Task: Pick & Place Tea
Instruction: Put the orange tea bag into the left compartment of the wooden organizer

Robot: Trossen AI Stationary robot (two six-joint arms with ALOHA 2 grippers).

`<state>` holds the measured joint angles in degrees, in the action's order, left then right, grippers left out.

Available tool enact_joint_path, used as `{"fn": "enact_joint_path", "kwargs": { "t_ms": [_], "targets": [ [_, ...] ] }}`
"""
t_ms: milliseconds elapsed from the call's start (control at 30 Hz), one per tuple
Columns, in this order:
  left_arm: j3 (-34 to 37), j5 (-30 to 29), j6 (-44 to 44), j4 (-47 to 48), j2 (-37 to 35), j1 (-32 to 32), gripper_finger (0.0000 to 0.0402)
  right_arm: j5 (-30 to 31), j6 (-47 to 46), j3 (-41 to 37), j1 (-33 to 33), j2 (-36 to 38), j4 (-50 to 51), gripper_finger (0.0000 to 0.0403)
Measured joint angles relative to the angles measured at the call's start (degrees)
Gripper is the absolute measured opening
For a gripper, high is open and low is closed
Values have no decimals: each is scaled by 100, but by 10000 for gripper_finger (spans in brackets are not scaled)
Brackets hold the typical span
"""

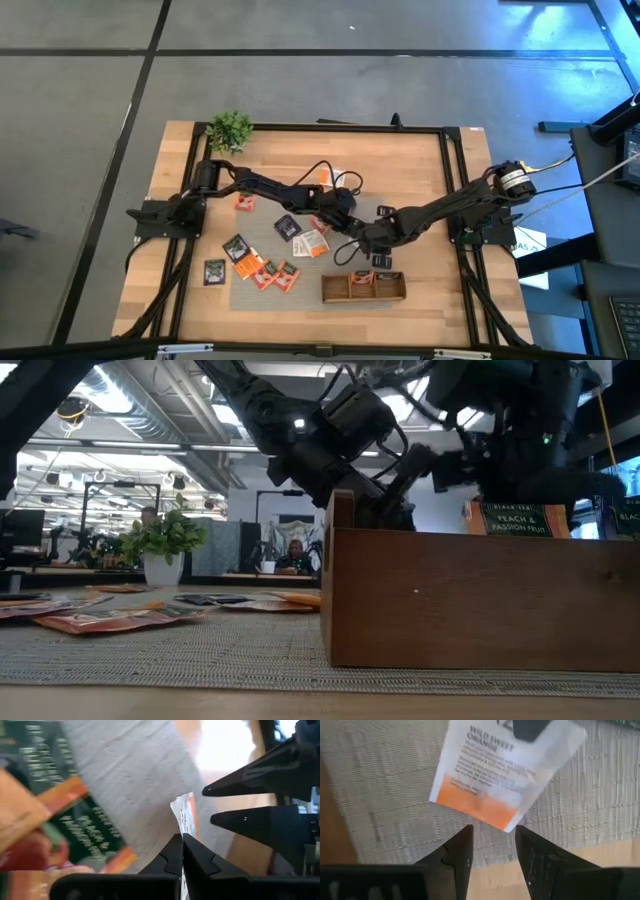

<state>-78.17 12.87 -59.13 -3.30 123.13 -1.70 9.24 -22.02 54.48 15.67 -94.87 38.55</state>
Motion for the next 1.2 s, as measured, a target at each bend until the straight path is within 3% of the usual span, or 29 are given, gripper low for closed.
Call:
{"fn": "enact_joint_path", "kwargs": {
  "t_ms": [367,800,900,1000,1133,1200],
  "targets": [
    [62,-5,506,242,-337,-111,3,753,-44,64,250,1436,172,149],
    [-225,721,1465,208,-1073,171,3,941,-649,54,513,3564,348,149],
    [-544,925,1755,687,-1211,337,3,942,-647,55,528,3896,346,149],
    [-1173,811,2271,1805,-1422,551,3,934,-636,51,526,4070,339,149],
    [-2151,50,2989,3767,-1382,980,3,930,-627,45,526,4090,349,149],
    [-2591,-289,3196,4319,-1380,1187,3,930,-621,44,524,4039,362,149]
  ]
}}
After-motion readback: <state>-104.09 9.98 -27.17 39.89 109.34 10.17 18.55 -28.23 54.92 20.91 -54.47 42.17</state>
